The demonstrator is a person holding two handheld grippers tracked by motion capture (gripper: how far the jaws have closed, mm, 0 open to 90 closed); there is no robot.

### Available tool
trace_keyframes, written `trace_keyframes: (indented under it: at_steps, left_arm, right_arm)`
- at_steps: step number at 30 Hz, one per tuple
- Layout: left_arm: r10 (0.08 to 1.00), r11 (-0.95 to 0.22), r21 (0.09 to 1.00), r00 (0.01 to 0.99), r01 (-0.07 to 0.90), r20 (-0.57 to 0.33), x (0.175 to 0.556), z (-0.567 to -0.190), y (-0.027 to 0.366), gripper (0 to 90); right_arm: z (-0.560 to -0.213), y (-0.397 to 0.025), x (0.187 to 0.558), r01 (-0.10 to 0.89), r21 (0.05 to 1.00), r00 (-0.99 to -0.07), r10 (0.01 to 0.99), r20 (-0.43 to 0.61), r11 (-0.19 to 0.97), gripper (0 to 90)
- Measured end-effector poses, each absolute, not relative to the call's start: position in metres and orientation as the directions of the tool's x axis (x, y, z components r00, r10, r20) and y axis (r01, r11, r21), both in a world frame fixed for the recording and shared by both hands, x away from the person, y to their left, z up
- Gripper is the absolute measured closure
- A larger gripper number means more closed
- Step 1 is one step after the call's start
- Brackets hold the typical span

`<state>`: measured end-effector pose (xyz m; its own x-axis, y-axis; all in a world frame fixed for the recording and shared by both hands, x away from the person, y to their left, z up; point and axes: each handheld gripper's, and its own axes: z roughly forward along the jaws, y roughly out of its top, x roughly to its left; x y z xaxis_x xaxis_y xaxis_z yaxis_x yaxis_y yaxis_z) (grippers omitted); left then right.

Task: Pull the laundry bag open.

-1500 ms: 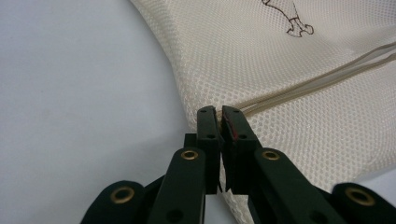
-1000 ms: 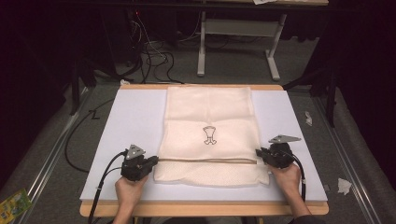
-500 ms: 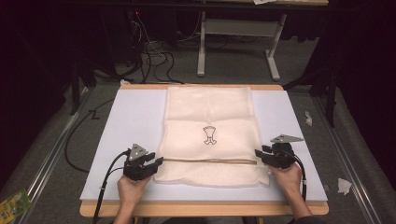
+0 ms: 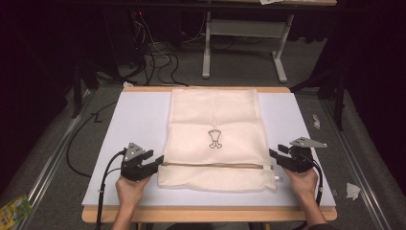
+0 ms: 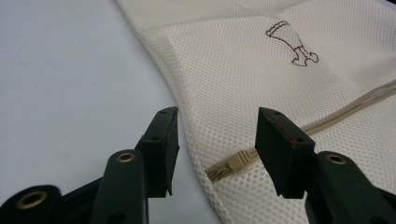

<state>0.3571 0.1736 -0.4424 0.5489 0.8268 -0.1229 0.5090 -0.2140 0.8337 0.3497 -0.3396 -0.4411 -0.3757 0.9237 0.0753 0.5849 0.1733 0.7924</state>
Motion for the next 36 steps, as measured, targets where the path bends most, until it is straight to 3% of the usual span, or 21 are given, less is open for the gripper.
trace_keyframes:
  at_steps: [36]
  left_arm:
    - [0.880,-0.085,0.848,0.439,0.523,-0.182,0.360,-0.437,0.223,49.2]
  right_arm:
    - [-0.435,-0.394,0.332,0.529,0.848,-0.264,0.956,0.125,0.035,54.3]
